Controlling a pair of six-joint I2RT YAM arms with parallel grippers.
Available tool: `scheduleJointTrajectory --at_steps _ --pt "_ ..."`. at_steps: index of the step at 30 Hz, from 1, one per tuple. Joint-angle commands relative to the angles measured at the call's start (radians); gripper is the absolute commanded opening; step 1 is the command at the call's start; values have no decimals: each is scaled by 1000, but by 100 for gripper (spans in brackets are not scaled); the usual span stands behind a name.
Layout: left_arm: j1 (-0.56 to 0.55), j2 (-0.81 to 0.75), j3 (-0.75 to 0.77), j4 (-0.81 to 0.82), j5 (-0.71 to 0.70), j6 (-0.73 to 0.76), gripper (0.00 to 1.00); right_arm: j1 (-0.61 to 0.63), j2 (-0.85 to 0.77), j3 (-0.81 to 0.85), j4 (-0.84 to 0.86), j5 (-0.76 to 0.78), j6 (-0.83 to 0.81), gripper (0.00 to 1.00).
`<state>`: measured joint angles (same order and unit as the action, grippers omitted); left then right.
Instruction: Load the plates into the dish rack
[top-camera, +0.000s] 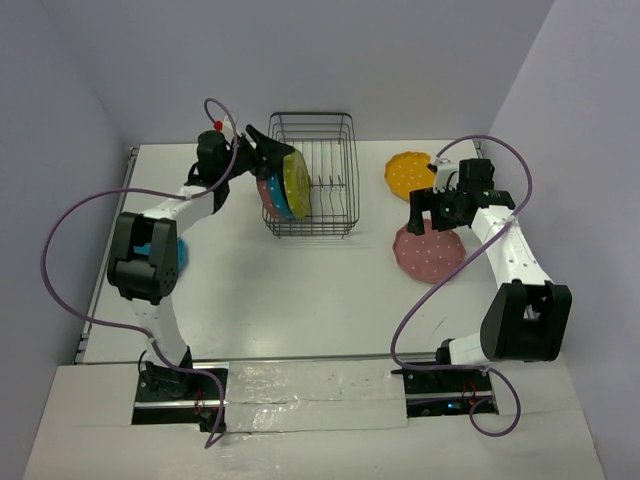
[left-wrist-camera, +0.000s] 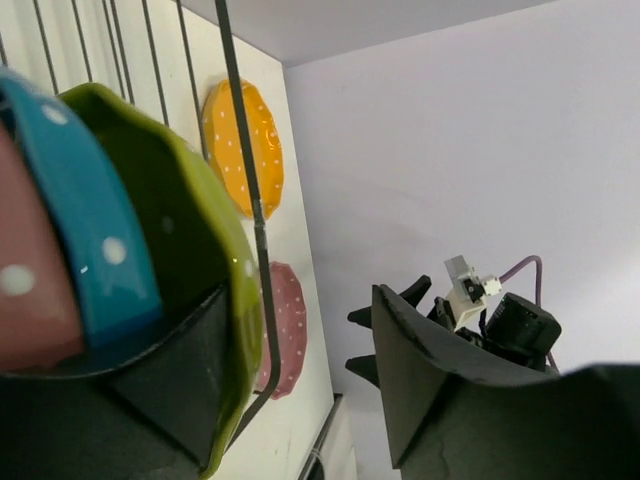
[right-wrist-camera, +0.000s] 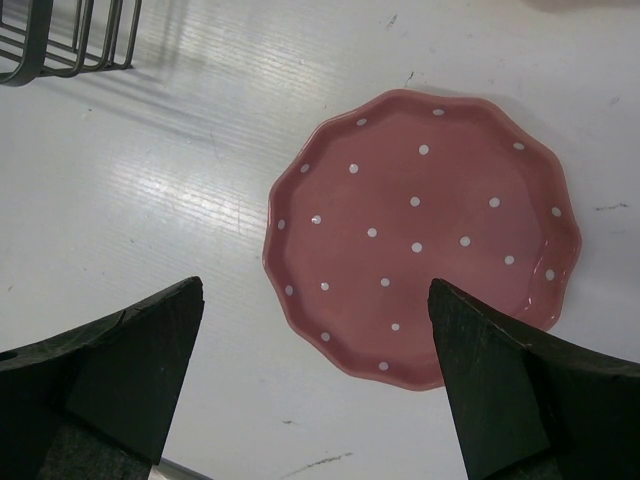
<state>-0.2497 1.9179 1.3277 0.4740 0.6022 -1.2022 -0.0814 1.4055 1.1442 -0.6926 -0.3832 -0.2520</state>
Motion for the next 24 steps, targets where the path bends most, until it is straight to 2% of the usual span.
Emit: scheduleJointTrajectory --at_steps 1,2,3,6,11,13,17,22,24 --pt "4 -30 102 40 -13 41 65 -8 4 9 16 -5 -3 100" --pt "3 -36 113 6 -18 53 71 -8 1 12 15 -3 -3 100" --pt "1 -39 152 -36 -30 105 74 -8 1 14 15 -2 -3 100" --pt "-16 -56 250 -264 -128 272 75 -8 -3 20 11 1 -4 100" --pt "-45 -72 337 -504 -303 458 82 -8 -5 29 5 4 -4 100" --pt "-54 -80 343 -563 -349 492 90 -8 -7 32 4 4 -3 100" --pt "-63 -92 347 -630 -418 567 99 -9 -10 35 2 9 -6 100" --pt "-68 -121 367 -669 -435 644 99 -8 -10 46 -4 9 -6 100" --pt "-72 -141 398 -684 -433 729 99 -8 -8 54 -5 7 -4 100"
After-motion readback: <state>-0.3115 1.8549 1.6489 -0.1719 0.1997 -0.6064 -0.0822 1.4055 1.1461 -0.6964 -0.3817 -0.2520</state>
